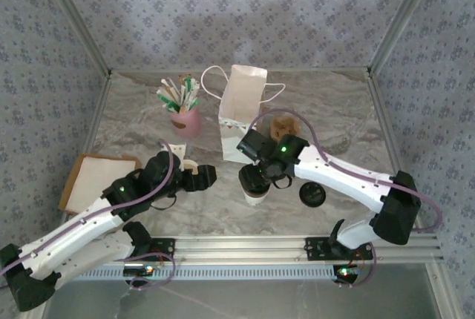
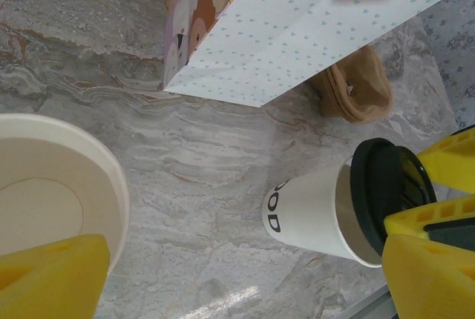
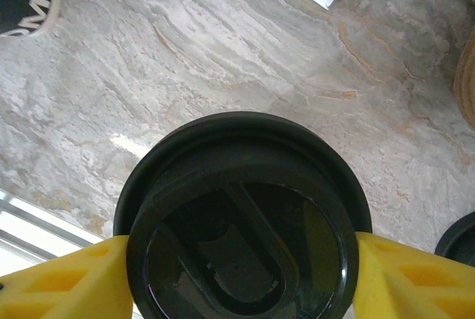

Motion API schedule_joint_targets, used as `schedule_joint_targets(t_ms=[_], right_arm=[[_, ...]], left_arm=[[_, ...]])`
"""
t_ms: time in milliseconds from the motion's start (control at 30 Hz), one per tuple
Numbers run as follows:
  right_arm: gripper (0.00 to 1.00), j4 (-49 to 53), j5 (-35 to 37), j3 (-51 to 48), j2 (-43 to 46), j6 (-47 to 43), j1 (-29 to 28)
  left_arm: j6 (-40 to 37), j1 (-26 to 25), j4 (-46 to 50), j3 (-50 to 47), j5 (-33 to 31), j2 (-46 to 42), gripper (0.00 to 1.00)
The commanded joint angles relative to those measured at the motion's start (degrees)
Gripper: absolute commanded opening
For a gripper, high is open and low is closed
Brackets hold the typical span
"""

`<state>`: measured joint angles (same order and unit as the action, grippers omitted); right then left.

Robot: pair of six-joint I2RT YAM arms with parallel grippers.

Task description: Pack the takeout coffee

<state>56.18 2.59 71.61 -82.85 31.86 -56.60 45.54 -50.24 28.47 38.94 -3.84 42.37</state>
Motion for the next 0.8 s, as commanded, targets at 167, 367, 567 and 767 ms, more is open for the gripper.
schedule_joint_targets(t_ms=[167,367,567,767], right_arm=[[0.69,4.6,3.6,2.7,-2.5,-0.9,-1.5],[0.69,4.1,3.5,2.3,-3.0,-1.0,-1.6],[0.69,2.6,2.8,1.7,-3.2,-1.0,-1.8],[0.69,2.6,2.7,1.3,-3.2,-0.7,-2.0]], left_arm=[[0.4,0.4,-0.6,-0.4,0.6,-0.8,0.94],[0.5,0.4,-0.7,-0.4,0.7,-0.7,0.94],[0.5,0.5,-0.5,-0.4,0.8,-0.7,0.94],[0.6,0.5,-0.5,-0.4,0.8,-0.7,0.94]])
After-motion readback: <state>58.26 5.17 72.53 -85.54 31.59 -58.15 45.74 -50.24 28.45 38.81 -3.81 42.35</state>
